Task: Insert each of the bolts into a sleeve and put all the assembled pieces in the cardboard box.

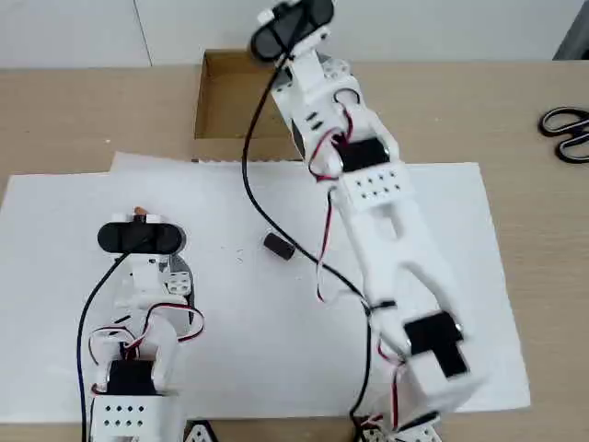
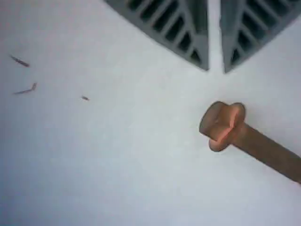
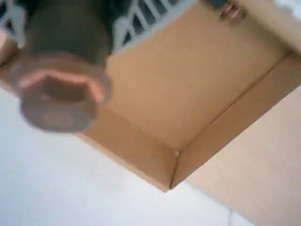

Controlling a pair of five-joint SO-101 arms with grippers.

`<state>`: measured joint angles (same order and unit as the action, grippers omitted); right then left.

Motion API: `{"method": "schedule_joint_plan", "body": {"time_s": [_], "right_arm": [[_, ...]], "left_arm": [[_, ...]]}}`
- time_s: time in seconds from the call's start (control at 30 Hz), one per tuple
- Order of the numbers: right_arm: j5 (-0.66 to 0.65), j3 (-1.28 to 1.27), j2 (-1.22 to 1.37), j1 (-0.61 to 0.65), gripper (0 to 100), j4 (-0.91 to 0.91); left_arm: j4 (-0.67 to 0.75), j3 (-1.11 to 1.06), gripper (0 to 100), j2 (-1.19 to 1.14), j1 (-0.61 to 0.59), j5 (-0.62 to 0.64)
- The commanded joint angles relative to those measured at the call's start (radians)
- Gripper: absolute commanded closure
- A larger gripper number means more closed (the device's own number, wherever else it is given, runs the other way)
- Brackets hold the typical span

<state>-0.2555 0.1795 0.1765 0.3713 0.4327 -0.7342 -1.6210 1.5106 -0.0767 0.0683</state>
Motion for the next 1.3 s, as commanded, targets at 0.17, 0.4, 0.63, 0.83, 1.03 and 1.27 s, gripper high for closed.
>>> {"method": "schedule_joint_plan", "body": {"time_s": [0.17, 0.4, 0.63, 0.83, 1.03, 1.27], "right_arm": [[-0.008, 0.598, 0.444, -0.012, 99.5, -0.030], [-0.129, 0.845, 0.668, -0.010, 99.5, -0.019], [-0.199, 0.902, 0.710, -0.013, 83.1, 0.097], [-0.288, 0.902, 0.710, -0.038, 75.3, 0.120], [-0.284, 0.902, 0.708, -0.042, 77.5, 0.120], [-0.101, 0.904, 0.615, -0.008, 93.5, 0.298]], "left_arm": [[0.021, 0.004, 99, 0.011, -0.003, -0.002], [0.018, 0.004, 99, 0.011, -0.003, -0.002], [0.018, 0.004, 99, 0.011, -0.002, -0.002], [0.018, 0.004, 99, 0.011, -0.002, -0.002], [0.018, 0.004, 99, 0.011, 0.000, -0.002], [0.018, 0.004, 99, 0.011, 0.002, -0.003]]}}
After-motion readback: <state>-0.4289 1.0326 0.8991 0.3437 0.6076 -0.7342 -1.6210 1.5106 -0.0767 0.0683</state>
